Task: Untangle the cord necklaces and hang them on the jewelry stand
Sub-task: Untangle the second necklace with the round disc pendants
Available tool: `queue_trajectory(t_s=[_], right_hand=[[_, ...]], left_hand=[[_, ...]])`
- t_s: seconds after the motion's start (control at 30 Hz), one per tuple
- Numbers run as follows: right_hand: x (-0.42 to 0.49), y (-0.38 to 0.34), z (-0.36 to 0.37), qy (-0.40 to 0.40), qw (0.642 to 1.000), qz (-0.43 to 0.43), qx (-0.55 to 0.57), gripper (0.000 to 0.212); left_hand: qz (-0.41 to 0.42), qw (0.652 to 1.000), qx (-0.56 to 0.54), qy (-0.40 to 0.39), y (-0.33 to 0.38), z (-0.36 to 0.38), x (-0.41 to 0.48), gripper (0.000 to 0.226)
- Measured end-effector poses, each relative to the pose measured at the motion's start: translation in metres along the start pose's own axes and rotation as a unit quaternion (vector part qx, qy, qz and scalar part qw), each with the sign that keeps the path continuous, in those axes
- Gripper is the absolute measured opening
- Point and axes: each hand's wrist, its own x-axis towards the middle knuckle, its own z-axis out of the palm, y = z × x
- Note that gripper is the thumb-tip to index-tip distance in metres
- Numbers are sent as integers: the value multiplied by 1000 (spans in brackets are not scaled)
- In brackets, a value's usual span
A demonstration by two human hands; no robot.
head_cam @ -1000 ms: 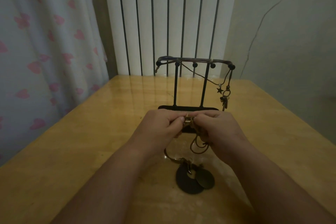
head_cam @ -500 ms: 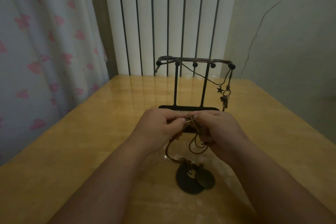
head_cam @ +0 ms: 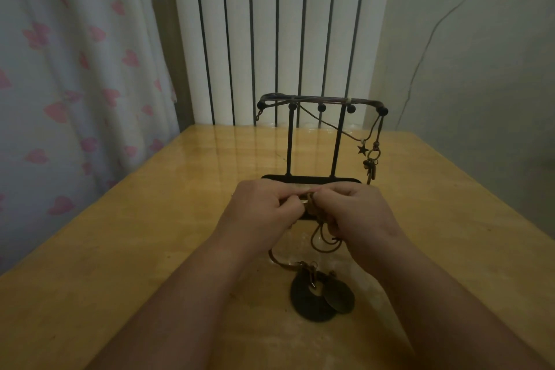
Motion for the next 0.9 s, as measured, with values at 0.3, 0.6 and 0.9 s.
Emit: queue_trajectory(t_s=[0.3,0.6,0.9], right_hand=[[0,-1,3,26,999,-38,11,9],[-1,-2,3,28,999,-30,12,8],[-4,-3,9,8,999,-34,20,9]], left_hand=[[3,998,-44,41,6,3,-2,23],[-5,999,-42,34,8,1,-1,26],[-35,992,-79,93,5,3,1,18]])
